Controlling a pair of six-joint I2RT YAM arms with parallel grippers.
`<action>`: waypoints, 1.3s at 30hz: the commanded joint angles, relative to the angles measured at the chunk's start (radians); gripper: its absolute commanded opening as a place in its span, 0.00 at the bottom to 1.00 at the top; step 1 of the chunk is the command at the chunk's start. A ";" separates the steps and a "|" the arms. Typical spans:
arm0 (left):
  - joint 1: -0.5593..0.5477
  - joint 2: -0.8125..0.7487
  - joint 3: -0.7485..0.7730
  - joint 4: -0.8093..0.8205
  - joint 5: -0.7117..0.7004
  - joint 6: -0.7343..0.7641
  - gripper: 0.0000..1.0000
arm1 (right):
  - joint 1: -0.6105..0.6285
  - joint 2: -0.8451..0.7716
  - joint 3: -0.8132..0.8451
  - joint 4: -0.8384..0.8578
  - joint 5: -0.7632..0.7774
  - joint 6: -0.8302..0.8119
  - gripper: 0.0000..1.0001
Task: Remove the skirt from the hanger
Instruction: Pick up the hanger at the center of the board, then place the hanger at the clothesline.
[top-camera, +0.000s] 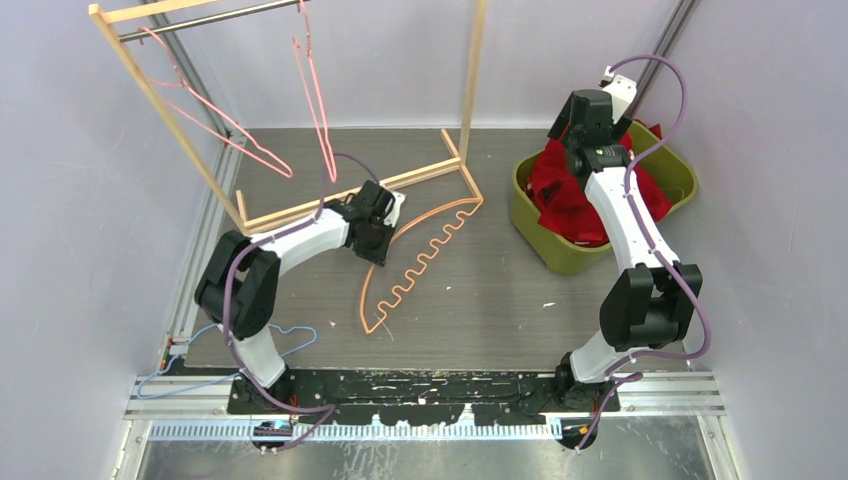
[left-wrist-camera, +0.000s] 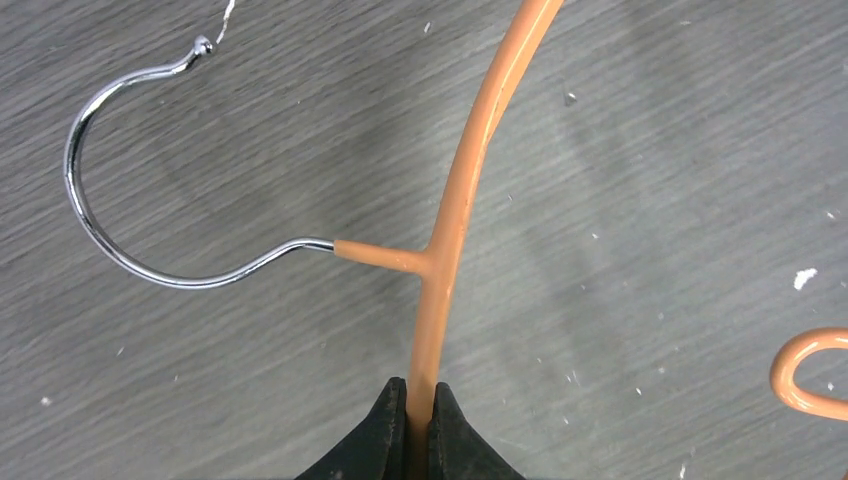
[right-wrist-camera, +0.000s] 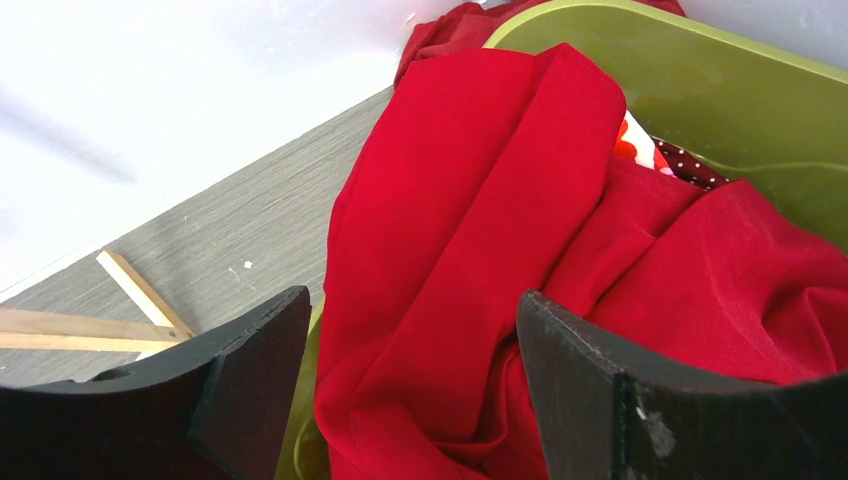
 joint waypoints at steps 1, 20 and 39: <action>-0.057 -0.113 -0.028 -0.015 -0.036 -0.003 0.00 | -0.005 -0.040 0.007 0.055 -0.001 0.019 0.80; -0.466 -0.247 0.088 -0.142 -0.264 0.075 0.00 | -0.005 -0.050 -0.003 0.058 -0.022 0.041 0.79; -0.494 -0.332 0.423 0.017 -0.982 0.444 0.00 | 0.028 -0.027 0.100 0.007 -0.113 0.042 0.73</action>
